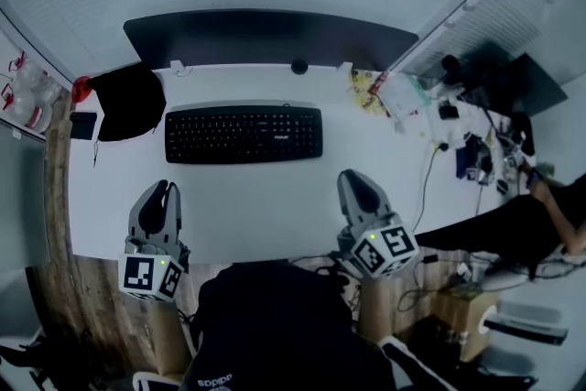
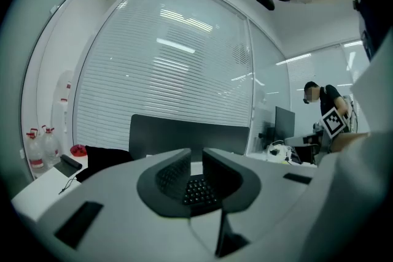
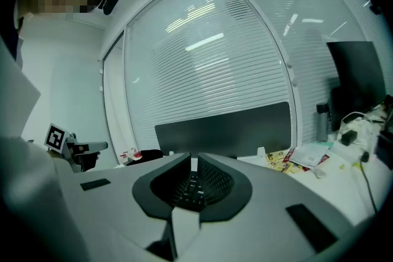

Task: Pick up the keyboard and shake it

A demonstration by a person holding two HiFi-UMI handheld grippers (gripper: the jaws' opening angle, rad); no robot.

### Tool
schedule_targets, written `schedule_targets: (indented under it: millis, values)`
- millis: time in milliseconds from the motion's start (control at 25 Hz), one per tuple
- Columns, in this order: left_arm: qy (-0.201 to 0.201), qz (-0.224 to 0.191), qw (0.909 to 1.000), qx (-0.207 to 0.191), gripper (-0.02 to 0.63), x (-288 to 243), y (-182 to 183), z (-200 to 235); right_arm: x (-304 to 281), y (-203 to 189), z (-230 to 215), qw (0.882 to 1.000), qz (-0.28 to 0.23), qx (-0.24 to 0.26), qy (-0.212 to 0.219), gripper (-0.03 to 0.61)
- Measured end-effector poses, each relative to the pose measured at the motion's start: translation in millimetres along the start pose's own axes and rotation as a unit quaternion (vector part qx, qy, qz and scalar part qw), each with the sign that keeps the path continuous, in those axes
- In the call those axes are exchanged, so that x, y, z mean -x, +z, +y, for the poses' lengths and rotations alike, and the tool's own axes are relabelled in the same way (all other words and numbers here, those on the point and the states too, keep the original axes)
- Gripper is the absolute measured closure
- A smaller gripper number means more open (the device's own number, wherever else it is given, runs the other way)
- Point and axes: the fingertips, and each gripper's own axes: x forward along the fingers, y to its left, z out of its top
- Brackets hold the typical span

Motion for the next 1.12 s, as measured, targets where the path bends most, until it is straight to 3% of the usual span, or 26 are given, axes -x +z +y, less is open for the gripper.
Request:
schedule_targets:
  millis: [320,640,880,1120]
  values:
    - [0.001,0.028,0.9994,0.019,0.519,-39.6,-2.1,54.1,-47.6,1.2,-34.2,1.0,0.005,-0.021,-0.017,0.5]
    - [-0.021,0.105,0.9939,0.026,0.474,-103.9,-42.6,95.7,-88.9,-14.6,-72.0,0.999,0.036,-0.032,-0.026,0.454]
    - [-0.026,0.171,0.9834,0.055,0.462,-138.4,-82.7,127.1,-124.0,-41.0,-92.0,0.996,0.068,-0.045,-0.029,0.453]
    - [-0.029,0.226,0.9692,0.094,0.451,-164.6,-121.1,150.8,-155.9,-81.0,-107.6,0.991,0.115,-0.061,-0.024,0.413]
